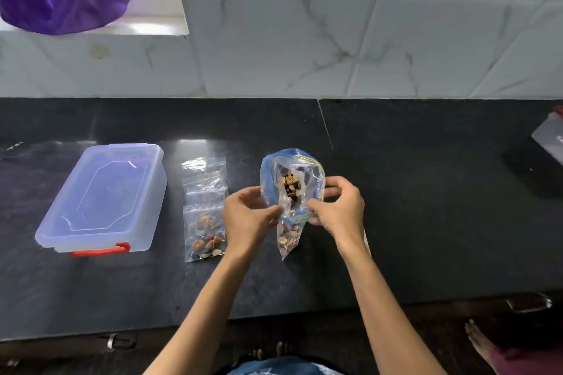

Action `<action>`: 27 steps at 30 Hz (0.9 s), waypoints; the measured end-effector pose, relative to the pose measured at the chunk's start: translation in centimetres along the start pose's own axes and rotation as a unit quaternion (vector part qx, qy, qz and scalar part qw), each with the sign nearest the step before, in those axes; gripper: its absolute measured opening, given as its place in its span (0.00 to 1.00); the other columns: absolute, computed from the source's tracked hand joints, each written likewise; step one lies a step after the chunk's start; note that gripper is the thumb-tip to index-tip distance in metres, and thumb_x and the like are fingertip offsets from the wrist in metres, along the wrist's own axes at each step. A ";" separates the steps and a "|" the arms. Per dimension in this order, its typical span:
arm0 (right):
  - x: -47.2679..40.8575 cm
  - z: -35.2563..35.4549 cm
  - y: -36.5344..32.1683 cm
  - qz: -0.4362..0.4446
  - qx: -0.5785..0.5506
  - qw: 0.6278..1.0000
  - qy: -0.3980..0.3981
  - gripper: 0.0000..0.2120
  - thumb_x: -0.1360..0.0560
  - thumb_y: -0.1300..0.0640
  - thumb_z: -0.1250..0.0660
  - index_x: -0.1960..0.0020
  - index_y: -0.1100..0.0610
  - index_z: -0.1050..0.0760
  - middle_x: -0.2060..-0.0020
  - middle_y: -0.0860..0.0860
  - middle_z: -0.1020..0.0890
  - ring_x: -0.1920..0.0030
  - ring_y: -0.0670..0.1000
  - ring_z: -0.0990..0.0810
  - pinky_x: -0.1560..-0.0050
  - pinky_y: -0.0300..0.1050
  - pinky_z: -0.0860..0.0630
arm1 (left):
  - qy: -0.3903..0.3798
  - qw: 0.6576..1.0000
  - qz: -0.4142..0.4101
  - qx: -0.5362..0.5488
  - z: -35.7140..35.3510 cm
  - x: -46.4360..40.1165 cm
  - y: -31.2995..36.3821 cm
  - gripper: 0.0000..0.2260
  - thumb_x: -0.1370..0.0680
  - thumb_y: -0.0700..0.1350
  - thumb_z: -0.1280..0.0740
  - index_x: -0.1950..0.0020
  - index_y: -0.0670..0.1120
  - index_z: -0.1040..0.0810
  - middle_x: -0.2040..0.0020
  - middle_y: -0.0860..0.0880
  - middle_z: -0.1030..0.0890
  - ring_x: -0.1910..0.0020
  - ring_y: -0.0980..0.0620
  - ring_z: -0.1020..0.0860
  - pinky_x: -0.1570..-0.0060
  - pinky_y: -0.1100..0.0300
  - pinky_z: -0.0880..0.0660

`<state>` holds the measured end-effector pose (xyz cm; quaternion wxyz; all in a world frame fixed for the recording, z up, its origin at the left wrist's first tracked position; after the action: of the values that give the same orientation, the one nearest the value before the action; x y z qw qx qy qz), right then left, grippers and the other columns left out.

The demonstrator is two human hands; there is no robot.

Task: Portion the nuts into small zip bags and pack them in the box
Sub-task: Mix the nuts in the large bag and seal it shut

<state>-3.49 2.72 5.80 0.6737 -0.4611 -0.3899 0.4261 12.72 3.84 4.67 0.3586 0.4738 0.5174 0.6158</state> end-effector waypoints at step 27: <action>1.6 -0.8 1.6 -0.056 -0.013 0.996 -0.071 0.12 0.32 0.67 0.29 0.50 0.58 0.24 0.67 0.51 0.21 0.68 0.52 0.20 0.69 0.44 0.24 | 0.026 0.999 0.006 -0.047 -1.1 2.1 -1.9 0.07 0.35 0.39 0.29 0.61 0.43 0.26 0.69 0.47 0.24 0.70 0.50 0.22 0.66 0.55 0.20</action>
<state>-2.57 4.35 4.26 0.6611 -0.4153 -0.4676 0.4146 10.99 5.83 3.26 0.3631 0.4430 0.4947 0.6536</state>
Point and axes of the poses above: each hand's wrist, its own x-axis away from the middle knuckle, its own z-axis out of the back of the hand, y = z × x, the point moved 4 cm from there along -x, towards the middle knuckle
